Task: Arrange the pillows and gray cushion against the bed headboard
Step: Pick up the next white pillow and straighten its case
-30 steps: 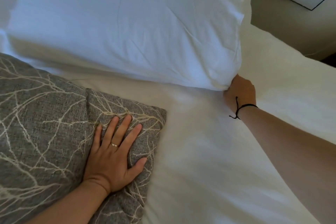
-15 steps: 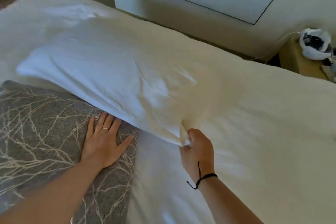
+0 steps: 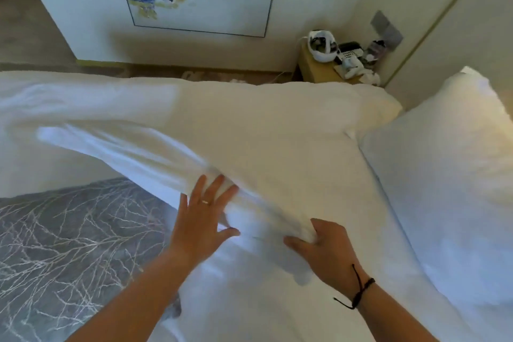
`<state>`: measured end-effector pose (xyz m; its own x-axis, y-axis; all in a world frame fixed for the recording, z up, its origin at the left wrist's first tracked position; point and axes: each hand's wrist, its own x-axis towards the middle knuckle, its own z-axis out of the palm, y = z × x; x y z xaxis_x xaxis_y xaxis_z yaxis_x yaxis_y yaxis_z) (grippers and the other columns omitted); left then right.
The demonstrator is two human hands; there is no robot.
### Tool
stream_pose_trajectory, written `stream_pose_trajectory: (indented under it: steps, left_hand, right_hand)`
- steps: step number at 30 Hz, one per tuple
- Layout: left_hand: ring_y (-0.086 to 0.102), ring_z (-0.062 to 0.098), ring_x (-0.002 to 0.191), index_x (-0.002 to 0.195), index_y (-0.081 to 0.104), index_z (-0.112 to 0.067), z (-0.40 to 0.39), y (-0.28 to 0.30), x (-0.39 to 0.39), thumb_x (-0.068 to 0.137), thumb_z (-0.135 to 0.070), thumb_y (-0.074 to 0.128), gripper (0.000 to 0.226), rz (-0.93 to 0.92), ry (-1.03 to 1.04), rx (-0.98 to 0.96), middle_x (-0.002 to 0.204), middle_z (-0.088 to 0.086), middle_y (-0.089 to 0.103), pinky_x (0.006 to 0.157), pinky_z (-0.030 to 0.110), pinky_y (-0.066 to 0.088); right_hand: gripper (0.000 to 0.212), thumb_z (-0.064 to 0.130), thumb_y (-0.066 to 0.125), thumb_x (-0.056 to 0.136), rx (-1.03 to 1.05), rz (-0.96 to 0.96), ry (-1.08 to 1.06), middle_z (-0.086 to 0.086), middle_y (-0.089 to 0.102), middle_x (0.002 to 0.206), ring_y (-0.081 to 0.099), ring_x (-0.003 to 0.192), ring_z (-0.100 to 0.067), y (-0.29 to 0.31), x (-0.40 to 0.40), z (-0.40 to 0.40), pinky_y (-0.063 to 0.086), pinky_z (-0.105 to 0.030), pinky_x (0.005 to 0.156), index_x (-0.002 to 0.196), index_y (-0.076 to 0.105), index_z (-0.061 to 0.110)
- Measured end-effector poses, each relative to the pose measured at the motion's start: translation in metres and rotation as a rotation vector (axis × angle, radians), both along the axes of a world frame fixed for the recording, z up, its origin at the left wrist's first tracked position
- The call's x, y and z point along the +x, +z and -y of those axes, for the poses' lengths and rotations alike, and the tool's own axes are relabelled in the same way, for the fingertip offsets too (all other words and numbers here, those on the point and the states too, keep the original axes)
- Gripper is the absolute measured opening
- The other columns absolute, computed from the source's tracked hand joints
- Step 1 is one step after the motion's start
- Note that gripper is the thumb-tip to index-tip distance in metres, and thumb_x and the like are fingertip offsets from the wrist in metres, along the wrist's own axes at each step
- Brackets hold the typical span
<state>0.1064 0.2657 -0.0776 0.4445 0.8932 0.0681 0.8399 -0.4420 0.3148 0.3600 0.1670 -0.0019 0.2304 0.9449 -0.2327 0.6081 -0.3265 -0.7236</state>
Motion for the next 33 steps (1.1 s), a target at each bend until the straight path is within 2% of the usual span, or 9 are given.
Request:
stream_pose_trajectory:
  steps: [6, 10, 14, 16, 20, 25, 28, 31, 33]
  left_hand:
    - [0.006, 0.017, 0.151, 0.15, 0.019, -0.044, 0.043, 0.029, 0.108, 0.09, -0.067, 0.045, 0.07, -0.233, -0.387, -0.171, 0.161, -0.012, 0.021, 0.116, 0.057, 0.008]
    - [0.006, 0.021, 0.151, 0.149, 0.026, -0.033, 0.075, 0.02, 0.137, 0.095, -0.058, 0.039, 0.06, -0.32, -0.379, -0.224, 0.159, -0.007, 0.026, 0.117, 0.057, 0.001]
    - [0.022, 0.021, 0.145, 0.139, 0.038, -0.033, 0.075, 0.023, 0.133, 0.087, -0.071, 0.035, 0.064, -0.363, -0.336, -0.205, 0.149, -0.008, 0.041, 0.113, 0.055, 0.014]
    - [0.035, 0.018, 0.136, 0.129, 0.047, -0.035, 0.073, 0.028, 0.131, 0.079, -0.081, 0.028, 0.07, -0.38, -0.309, -0.219, 0.138, -0.01, 0.05, 0.11, 0.053, 0.022]
    - [0.048, 0.014, 0.122, 0.122, 0.054, -0.037, 0.073, 0.042, 0.14, 0.075, -0.086, 0.023, 0.074, -0.455, -0.256, -0.21, 0.125, -0.014, 0.058, 0.101, 0.046, 0.032]
    - [0.064, 0.017, 0.095, 0.098, 0.064, -0.034, 0.062, 0.06, 0.159, 0.092, -0.068, 0.032, 0.048, -0.435, -0.231, -0.128, 0.098, -0.011, 0.07, 0.075, 0.029, 0.038]
    - [0.063, 0.021, 0.093, 0.092, 0.06, -0.027, 0.056, 0.064, 0.173, 0.101, -0.045, 0.034, 0.033, -0.494, -0.188, -0.185, 0.095, -0.007, 0.067, 0.07, 0.031, 0.04]
    - [0.062, 0.021, 0.089, 0.091, 0.057, -0.023, 0.051, 0.062, 0.182, 0.102, -0.037, 0.034, 0.029, -0.544, -0.176, -0.184, 0.094, -0.003, 0.065, 0.071, 0.033, 0.045]
    - [0.062, 0.021, 0.088, 0.09, 0.057, -0.022, 0.052, 0.061, 0.186, 0.102, -0.034, 0.036, 0.027, -0.573, -0.199, -0.163, 0.094, -0.001, 0.065, 0.069, 0.032, 0.045]
  right_hand:
    - [0.053, 0.056, 0.078, 0.066, -0.269, 0.168, -0.16, 0.002, 0.055, 0.054, 0.05, 0.048, -0.011, 0.024, 0.089, 0.109, 0.04, -0.027, 0.048, 0.058, 0.057, 0.008]
    - [0.051, 0.069, 0.066, 0.067, -0.419, 0.334, -0.14, 0.008, 0.055, 0.074, 0.05, 0.064, -0.012, 0.002, 0.089, 0.148, 0.04, -0.028, 0.055, 0.077, 0.047, 0.023]
    - [0.075, 0.069, 0.062, 0.067, -0.201, 0.564, -0.01, 0.011, 0.048, 0.113, 0.058, 0.094, -0.017, -0.01, 0.082, 0.15, 0.047, -0.031, 0.067, 0.128, 0.032, 0.037]
    - [0.072, 0.057, 0.061, 0.076, -0.032, 0.607, 0.093, 0.009, 0.046, 0.122, 0.056, 0.101, -0.019, -0.011, 0.083, 0.146, 0.049, -0.031, 0.076, 0.137, 0.029, 0.035]
    - [0.045, 0.024, 0.047, 0.087, 0.162, 0.552, 0.265, 0.005, 0.063, 0.105, 0.057, 0.091, -0.022, -0.008, 0.093, 0.131, 0.04, -0.032, 0.075, 0.131, 0.041, 0.031]
    - [0.051, 0.006, 0.042, 0.087, 0.093, 0.504, 0.097, 0.002, 0.061, 0.104, 0.055, 0.087, -0.022, -0.002, 0.127, 0.116, 0.038, -0.031, 0.072, 0.134, 0.042, 0.026]
    - [0.043, -0.005, 0.051, 0.07, 0.345, 0.617, 0.108, -0.004, 0.061, 0.095, 0.054, 0.076, -0.026, 0.005, 0.123, 0.111, 0.045, -0.035, 0.068, 0.105, 0.064, 0.015]
    - [0.021, 0.001, 0.062, 0.065, 0.546, 0.565, 0.327, -0.001, 0.055, 0.078, 0.049, 0.068, -0.025, -0.002, 0.093, 0.113, 0.045, -0.036, 0.062, 0.078, 0.06, 0.017]
    - [0.02, 0.027, 0.065, 0.078, 0.326, 0.498, 0.418, -0.002, 0.057, 0.096, 0.053, 0.085, -0.026, -0.013, 0.082, 0.111, 0.046, -0.038, 0.077, 0.094, 0.058, 0.017]
